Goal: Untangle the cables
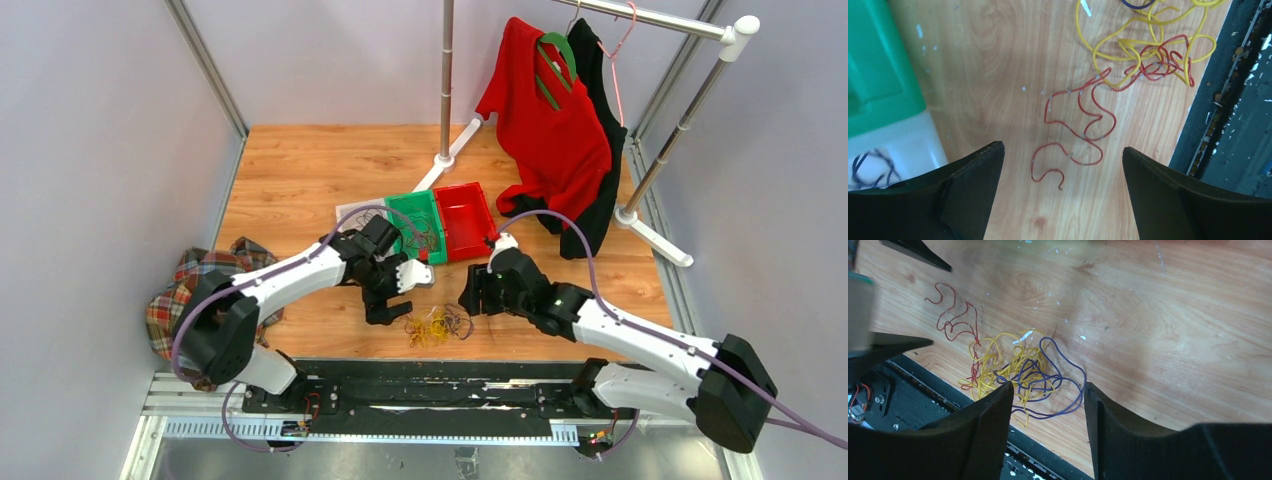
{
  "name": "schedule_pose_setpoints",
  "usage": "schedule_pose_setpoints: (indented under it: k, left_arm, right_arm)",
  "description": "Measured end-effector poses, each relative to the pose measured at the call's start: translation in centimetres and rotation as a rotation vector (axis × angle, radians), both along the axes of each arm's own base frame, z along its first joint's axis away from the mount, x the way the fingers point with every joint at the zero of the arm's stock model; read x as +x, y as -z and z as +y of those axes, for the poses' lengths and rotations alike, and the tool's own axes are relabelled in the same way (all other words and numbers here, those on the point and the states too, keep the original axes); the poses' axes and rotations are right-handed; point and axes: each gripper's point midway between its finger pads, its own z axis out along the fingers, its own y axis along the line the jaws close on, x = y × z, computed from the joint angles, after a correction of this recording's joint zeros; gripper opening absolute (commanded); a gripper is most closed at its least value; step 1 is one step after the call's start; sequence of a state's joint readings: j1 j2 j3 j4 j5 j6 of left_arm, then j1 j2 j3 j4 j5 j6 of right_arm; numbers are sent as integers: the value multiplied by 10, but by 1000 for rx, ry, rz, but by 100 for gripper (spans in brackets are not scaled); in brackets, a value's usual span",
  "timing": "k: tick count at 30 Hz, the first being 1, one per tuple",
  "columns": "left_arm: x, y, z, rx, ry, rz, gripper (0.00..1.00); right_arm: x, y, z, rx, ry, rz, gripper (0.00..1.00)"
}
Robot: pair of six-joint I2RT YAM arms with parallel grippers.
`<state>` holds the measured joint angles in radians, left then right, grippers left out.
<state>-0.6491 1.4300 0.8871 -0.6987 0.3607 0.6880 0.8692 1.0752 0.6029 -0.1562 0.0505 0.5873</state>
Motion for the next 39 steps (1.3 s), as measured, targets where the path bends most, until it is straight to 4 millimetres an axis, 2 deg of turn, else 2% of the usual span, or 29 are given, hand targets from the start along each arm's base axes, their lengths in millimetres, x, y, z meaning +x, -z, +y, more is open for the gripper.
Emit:
schedule_pose_setpoints:
  k: [4,10,16,20,26,30,31,36,39]
  left_arm:
    - [-1,18,-9,21,32,43,69]
    - [0,34,-16,34,44,74,47]
    - [1,32,-21,12,35,68,1]
    - [0,17,-22,-6,41,53,1]
    - [3,-49,-26,-117,48,-80,1]
    - [-2,-73,-24,-159,44,-120,1]
    - [-4,-75,-23,-160,41,-119,5]
    - [-8,-70,-20,-141,30,-90,45]
    - [-6,-53,-20,-111,11,-58,58]
  right_arm:
    - [1,-13,-9,12,29,-40,52]
    - [2,-15,-19,-5,61,-60,48]
    - [3,-13,-21,-17,71,-63,44]
    - [3,-11,-21,-24,70,-57,43]
    - [4,-8,-21,-34,68,-50,43]
    - [5,-10,-18,-34,61,-49,44]
    - [5,-11,-17,-30,59,-50,46]
    - [5,-13,-15,-24,55,-54,52]
    - [5,-15,-15,-25,52,-53,58]
